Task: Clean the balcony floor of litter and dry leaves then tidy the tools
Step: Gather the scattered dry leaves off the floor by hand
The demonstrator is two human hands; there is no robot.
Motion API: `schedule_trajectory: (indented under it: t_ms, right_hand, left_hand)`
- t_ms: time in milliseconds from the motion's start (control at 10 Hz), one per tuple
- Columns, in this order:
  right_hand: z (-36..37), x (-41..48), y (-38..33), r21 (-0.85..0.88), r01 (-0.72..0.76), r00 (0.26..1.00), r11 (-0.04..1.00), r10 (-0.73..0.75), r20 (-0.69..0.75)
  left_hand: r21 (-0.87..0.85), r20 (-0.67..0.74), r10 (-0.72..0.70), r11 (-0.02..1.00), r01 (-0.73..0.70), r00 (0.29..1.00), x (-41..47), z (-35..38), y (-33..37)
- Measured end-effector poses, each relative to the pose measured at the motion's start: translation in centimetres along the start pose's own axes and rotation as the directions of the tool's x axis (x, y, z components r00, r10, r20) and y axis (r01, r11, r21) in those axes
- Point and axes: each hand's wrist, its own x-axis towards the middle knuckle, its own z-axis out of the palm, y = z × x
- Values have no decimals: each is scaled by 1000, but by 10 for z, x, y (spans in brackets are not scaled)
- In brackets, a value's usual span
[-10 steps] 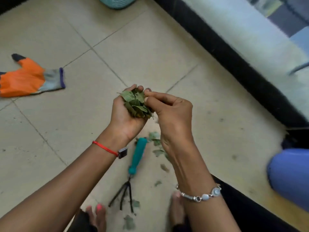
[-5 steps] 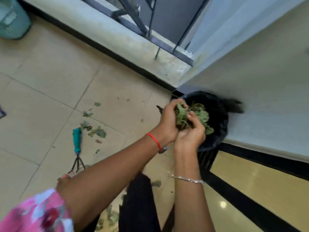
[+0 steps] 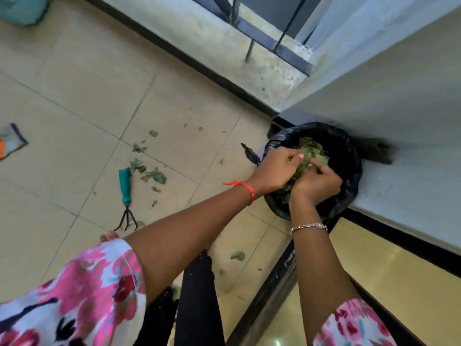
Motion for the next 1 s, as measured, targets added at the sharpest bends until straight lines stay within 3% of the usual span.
schedule_trajectory:
  t_ms: [100,200,300,500,600,700,900,1000]
  right_hand:
    - [25,1,8,-53,177,977,983,-182,-114]
    - [55,-27,3,-80,410,912,909,-410,13]
    - [83,-56,12,-32,525,822,850,-497,276]
    - [148,-103,83,-172,505,613,846,-212,761]
    - [174,-116,122,-289,508,545,812,-43,837]
    - [191,-130,150,-328,589,457,739,30,889]
    - [212,-139,163,-277,785,292,554,64,954]
    - [209,-146,147,-270,822,276,502,64,959]
  left_hand:
    - [32,-220,140,990,-136,965,-20,-30,-17]
    - [122,-408,224,974,-190,885,-39,-66,-43]
    - [112,-552,122,991,-71,825,-60,-102,-81]
    - [-95,-636,-268,958,271,723,-99,-148,-191]
    - [-206,-597,-391,919,337,700,-116,-153,-240]
    - [-320,-599,-446,895,311,665,-127,-154,-270]
    - [-346,-653,-448,894,286,610,-140,-158,-298]
    - [-402,-617,-499,865,301,609,-155,-158,-298]
